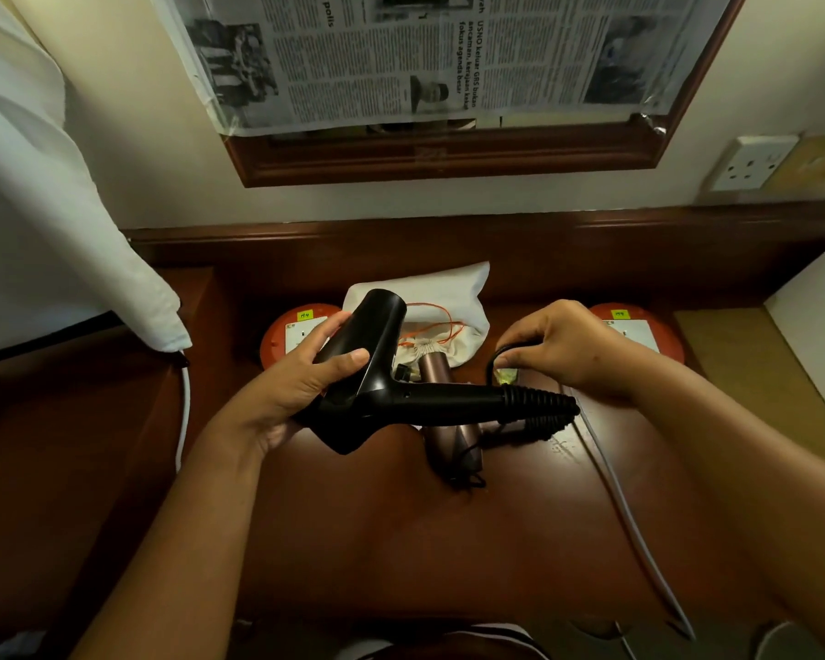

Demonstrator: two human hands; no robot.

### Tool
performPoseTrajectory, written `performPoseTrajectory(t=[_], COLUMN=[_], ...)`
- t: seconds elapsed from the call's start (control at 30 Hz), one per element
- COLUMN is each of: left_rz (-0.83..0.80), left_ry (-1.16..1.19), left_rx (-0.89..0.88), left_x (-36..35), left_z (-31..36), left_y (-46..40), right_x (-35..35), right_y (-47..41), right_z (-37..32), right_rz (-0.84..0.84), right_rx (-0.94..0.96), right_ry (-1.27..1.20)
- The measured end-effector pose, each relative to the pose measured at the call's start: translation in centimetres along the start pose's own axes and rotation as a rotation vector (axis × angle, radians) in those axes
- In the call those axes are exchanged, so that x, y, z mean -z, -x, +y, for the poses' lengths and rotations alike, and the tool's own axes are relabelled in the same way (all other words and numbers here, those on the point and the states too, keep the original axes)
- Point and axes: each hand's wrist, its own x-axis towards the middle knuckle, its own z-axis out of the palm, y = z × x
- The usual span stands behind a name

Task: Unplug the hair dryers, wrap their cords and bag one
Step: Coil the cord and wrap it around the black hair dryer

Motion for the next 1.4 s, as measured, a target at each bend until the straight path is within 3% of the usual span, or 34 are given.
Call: performPoseTrajectory(t=[0.3,0.6,0.7,0.93,1.07,1.3,1.4], left_rz=[0.141,0.270,0.318,0.396,0.418,0.435,0.445], left_ry=[-0.005,-0.035,0.001,0.095,0.145,0.226,0.270], left_rx=[-0.042,-0.142,-0.164,-0.234,-0.273,-0.297,-0.291], left_x=[-1.6,-2.8,-3.1,-4.1,-4.7,-5.1,-5.3], left_z=[-0.7,-1.3,-1.5,-1.2,-0.9,-0.8,-0.7], left_y=[0.8,1.5,1.7,1.8,1.6,1.3,1.1], right_x=[0.6,-0.3,-1.2,-3.1,-4.3,-5.8,-6.1], right_y=[2.4,4.6,5.4,7.7,8.2,9.1,9.0], right_z=[-0.2,-1.3,-1.8,-3.0,-2.8,-2.0,-2.0], right_rz=[0.120,0.141,0.116,0.158,0.243,0.468,0.417], right_rx=[0.041,0.142,0.088,-0.098,-0.136,-0.002,-0.104], right_ry=[0.005,0.324,0.411,0.053,-0.028,0.028,-0.273])
